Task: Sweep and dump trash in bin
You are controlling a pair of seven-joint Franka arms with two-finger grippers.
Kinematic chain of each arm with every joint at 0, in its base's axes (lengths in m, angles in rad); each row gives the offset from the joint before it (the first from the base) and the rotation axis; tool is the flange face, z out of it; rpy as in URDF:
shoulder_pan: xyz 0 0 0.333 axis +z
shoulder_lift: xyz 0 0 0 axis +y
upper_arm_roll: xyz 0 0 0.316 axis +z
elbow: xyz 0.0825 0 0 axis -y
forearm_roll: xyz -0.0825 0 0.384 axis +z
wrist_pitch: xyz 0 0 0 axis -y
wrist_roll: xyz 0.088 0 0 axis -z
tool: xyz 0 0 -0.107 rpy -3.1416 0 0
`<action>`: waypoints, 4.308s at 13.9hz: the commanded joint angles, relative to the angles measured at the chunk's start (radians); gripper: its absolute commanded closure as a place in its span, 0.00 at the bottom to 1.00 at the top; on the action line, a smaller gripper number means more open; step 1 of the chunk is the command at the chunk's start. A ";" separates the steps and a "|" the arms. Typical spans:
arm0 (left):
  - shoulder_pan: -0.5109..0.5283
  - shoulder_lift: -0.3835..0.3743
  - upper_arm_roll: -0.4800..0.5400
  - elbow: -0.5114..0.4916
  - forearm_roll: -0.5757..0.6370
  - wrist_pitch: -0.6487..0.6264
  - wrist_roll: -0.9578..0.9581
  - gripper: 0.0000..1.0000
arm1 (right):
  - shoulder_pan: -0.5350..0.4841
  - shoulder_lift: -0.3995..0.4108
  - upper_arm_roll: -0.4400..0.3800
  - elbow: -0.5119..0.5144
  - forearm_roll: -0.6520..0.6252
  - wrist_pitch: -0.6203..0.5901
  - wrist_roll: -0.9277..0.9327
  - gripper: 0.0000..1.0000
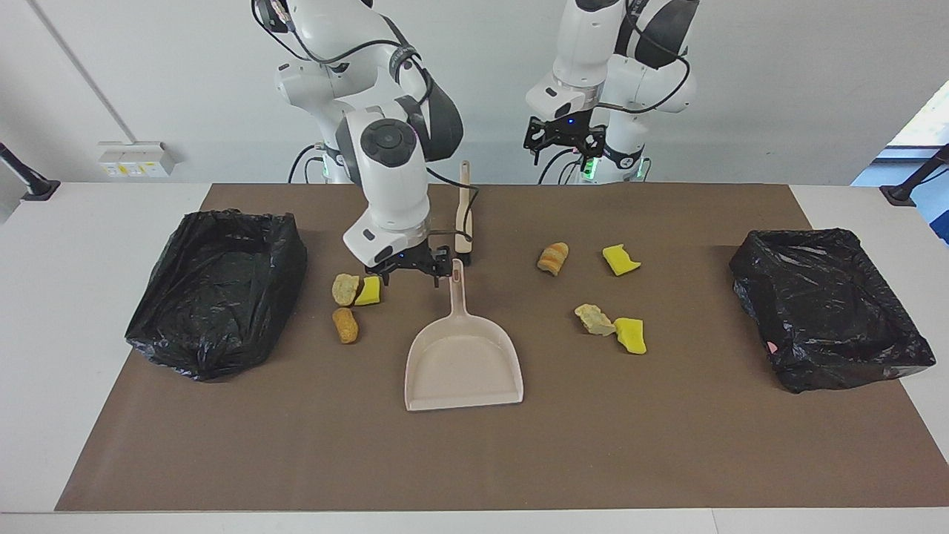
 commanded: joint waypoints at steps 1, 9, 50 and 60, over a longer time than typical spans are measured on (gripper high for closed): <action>-0.128 0.070 0.019 -0.047 -0.012 0.115 -0.137 0.00 | 0.004 0.011 0.002 -0.008 0.064 0.011 0.016 0.00; -0.300 0.279 0.019 -0.033 -0.013 0.355 -0.280 0.00 | 0.018 0.023 0.004 -0.079 0.118 0.012 0.012 0.00; 0.448 -0.042 0.031 -0.180 0.163 -0.156 -0.153 1.00 | 0.016 -0.340 0.001 -0.399 -0.187 -0.101 -1.185 1.00; 0.317 -0.060 0.027 -0.349 0.119 -0.041 -0.067 1.00 | 0.136 -0.369 0.001 -0.551 -0.203 0.020 -1.121 1.00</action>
